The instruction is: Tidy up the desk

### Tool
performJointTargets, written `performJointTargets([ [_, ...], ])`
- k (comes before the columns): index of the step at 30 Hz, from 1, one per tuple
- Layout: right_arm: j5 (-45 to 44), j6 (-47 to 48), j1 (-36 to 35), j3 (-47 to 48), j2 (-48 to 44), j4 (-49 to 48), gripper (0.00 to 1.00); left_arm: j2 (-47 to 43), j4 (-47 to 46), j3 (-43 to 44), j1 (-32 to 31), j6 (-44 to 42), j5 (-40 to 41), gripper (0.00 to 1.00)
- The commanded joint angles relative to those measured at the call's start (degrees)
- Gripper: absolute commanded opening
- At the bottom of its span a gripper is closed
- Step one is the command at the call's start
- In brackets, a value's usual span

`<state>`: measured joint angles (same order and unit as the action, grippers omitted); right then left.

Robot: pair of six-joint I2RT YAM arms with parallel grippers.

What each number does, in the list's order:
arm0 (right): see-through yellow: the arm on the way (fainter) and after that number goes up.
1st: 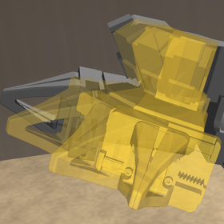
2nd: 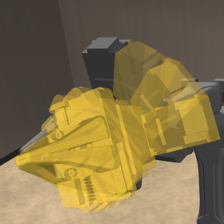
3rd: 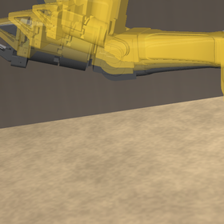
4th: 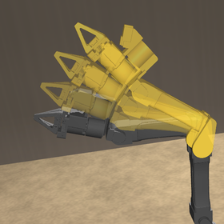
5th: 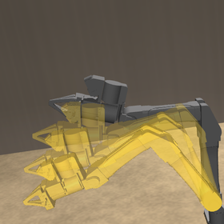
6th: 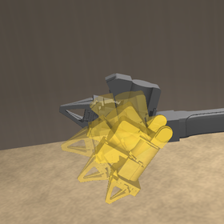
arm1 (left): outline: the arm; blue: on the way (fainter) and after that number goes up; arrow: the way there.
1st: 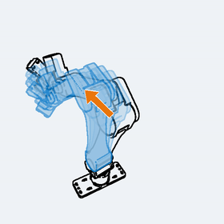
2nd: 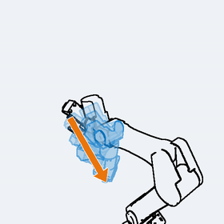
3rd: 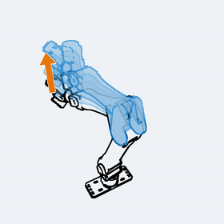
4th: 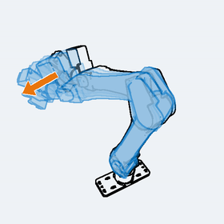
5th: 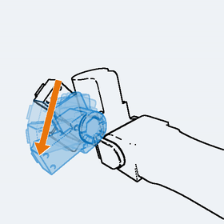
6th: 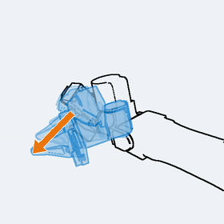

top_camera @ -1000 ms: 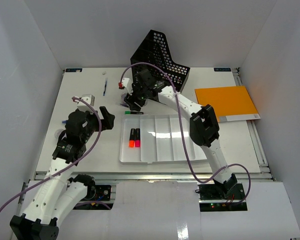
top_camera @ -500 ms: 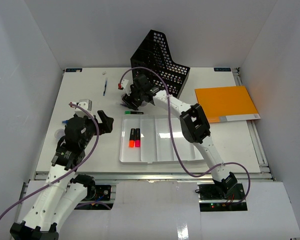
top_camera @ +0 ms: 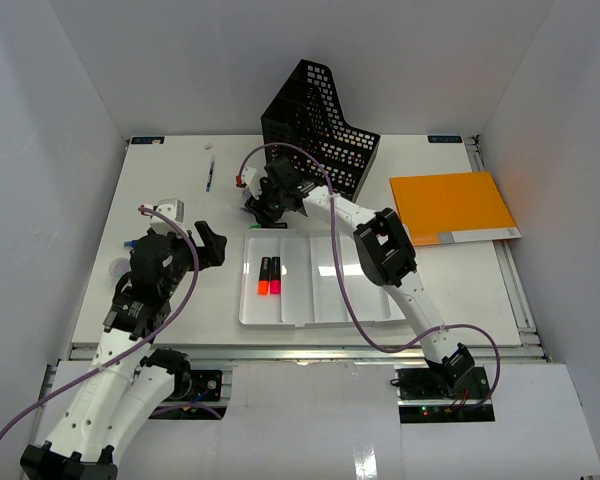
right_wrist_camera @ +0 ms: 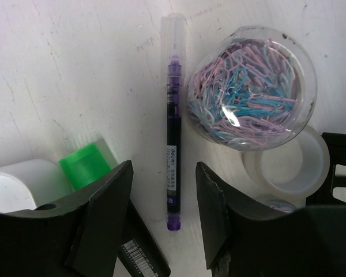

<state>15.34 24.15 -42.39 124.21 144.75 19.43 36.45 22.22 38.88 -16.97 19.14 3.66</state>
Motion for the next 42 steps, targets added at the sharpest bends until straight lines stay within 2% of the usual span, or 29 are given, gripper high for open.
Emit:
performJointTargets([
  [1, 0.12, -0.95, -0.24, -0.83, 0.19, -1.3, 0.5, -0.51, -0.68, -0.47, 0.35, -0.15, 0.03, 0.91],
  [6, 0.17, -1.32, -0.41, -1.58, 0.43, -0.73, 0.39, -0.85, -0.71, -0.56, 0.29, -0.07, 0.03, 0.91],
  [12, 1.18, -1.54, -0.57, -3.18, -0.6, -0.18, 0.19, -1.08, -0.77, -0.65, 0.29, 0.02, -0.06, 0.91],
  [16, 2.1, -2.46, -0.85, -3.46, -1.54, 0.08, 0.12, -1.7, -0.78, -0.73, 0.36, 0.11, -0.07, 0.91],
  [25, 5.03, -6.52, -0.91, -1.32, -5.15, 0.09, 0.08, -2.41, -0.95, -0.91, 0.36, 0.34, -0.15, 0.9],
  [35, 7.57, -11.9, -0.94, 2.52, -8.85, -0.53, 0.08, -2.66, -0.91, -0.86, 0.31, 0.37, 0.15, 0.91],
  [42, 10.7, -15.09, -0.41, -1.63, -14.14, -0.44, 0.08, -3.02, -0.89, -0.97, 0.27, 0.37, 0.44, 0.91],
])
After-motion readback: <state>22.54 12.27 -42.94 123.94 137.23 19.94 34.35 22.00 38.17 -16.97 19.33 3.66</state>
